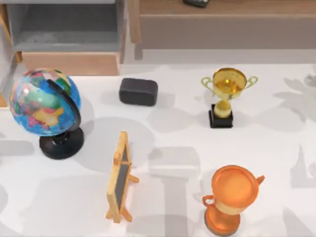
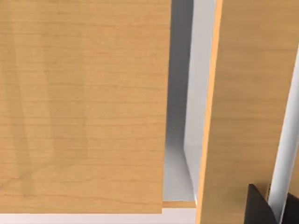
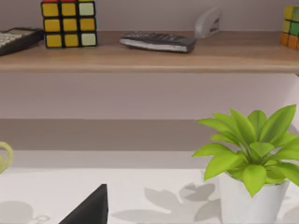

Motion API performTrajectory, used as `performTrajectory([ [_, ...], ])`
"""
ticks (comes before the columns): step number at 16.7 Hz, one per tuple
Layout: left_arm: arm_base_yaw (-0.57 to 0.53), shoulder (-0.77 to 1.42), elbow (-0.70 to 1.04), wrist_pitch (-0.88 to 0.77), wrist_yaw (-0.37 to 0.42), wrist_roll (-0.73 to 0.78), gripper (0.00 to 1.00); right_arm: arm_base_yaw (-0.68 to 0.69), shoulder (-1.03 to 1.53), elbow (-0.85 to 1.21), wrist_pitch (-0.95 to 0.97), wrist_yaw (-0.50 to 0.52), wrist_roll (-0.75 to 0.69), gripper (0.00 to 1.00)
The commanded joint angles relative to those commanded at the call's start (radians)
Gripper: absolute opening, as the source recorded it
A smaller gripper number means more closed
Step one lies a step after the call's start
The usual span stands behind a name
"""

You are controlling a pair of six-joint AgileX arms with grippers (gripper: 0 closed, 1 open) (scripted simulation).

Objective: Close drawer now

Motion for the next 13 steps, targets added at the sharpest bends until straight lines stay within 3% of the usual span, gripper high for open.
performTrajectory([
  [8, -0.014, 0.018, 0.039, -0.026, -0.020, -0.001, 0.00, 0.000, 0.000, 0.000, 0.000, 0.000, 0.000, 1.00],
  [13, -0.064, 0.081, 0.176, -0.099, -0.069, -0.003, 0.00, 0.000, 0.000, 0.000, 0.000, 0.000, 0.000, 1.00],
])
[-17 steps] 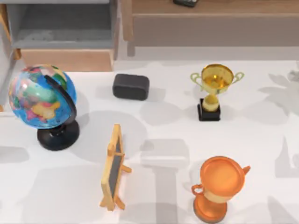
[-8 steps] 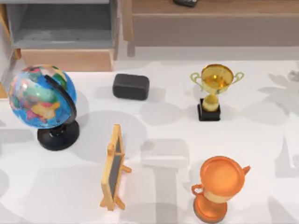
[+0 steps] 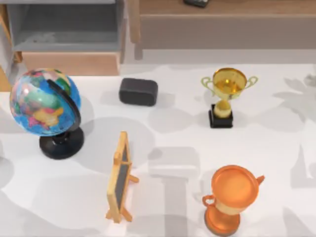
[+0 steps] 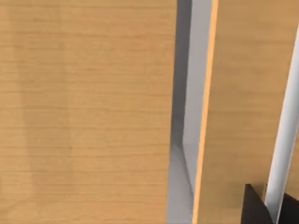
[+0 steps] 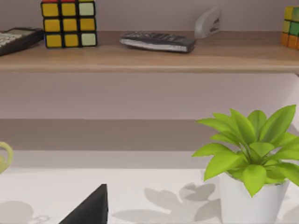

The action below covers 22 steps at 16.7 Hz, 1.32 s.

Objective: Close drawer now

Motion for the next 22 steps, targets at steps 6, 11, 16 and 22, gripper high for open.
performTrajectory([
  [6, -0.037, 0.041, 0.096, -0.054, -0.035, -0.003, 0.00, 0.000, 0.000, 0.000, 0.000, 0.000, 0.000, 1.00],
  [11, -0.041, 0.062, 0.132, -0.076, -0.042, -0.002, 0.00, 0.000, 0.000, 0.000, 0.000, 0.000, 0.000, 1.00],
  [16, -0.085, 0.145, 0.320, -0.171, -0.085, -0.004, 0.00, 0.000, 0.000, 0.000, 0.000, 0.000, 0.000, 1.00],
  [22, -0.100, 0.169, 0.373, -0.204, -0.100, -0.008, 0.00, 0.000, 0.000, 0.000, 0.000, 0.000, 0.000, 1.00],
])
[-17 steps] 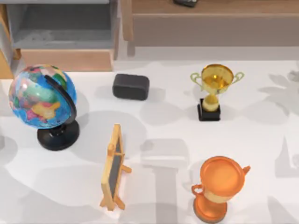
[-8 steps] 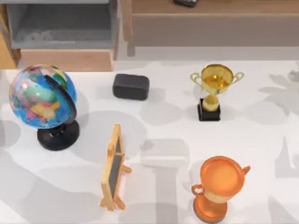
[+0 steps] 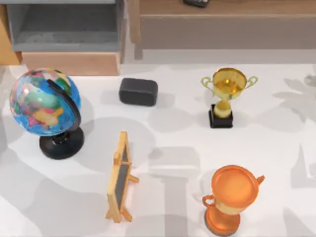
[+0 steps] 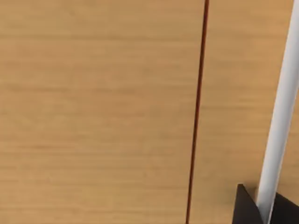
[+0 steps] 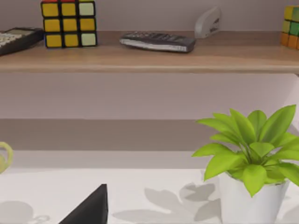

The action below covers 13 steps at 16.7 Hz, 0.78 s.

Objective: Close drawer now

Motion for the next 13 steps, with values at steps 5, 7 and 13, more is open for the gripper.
performTrajectory([
  [5, 0.000, 0.000, 0.000, 0.000, 0.000, 0.000, 0.38, 0.000, 0.000, 0.000, 0.000, 0.000, 0.000, 1.00],
  [7, 0.000, 0.000, 0.000, 0.000, 0.000, 0.000, 0.53, 0.000, 0.000, 0.000, 0.000, 0.000, 0.000, 1.00],
  [13, 0.000, 0.000, 0.000, 0.000, 0.000, 0.000, 0.98, 0.000, 0.000, 0.000, 0.000, 0.000, 0.000, 1.00],
])
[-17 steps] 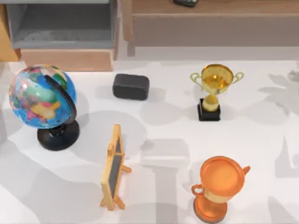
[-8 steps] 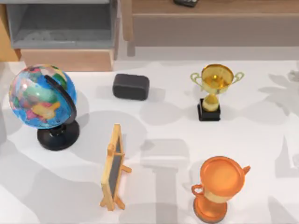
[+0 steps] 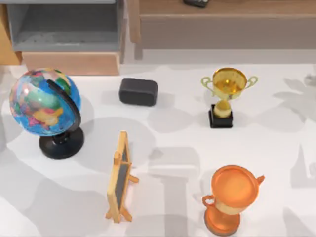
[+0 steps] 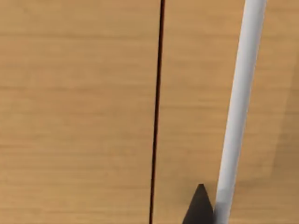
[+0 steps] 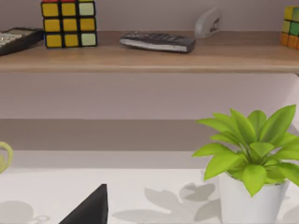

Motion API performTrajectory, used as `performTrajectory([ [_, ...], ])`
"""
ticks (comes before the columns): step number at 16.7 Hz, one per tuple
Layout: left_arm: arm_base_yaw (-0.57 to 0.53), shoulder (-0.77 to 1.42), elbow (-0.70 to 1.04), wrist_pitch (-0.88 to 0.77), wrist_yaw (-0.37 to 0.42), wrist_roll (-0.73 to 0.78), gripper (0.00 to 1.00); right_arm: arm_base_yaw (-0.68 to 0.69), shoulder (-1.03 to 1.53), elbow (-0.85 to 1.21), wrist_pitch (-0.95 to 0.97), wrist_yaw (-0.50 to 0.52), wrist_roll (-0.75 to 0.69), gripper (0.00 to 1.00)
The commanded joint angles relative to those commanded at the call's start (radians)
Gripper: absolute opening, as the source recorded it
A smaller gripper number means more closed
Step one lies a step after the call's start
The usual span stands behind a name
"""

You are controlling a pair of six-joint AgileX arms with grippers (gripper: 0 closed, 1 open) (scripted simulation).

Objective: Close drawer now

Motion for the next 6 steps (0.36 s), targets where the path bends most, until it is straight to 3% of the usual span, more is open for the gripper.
performTrajectory([
  [6, 0.000, 0.000, 0.000, 0.000, 0.000, 0.000, 1.00, 0.000, 0.000, 0.000, 0.000, 0.000, 0.000, 1.00],
])
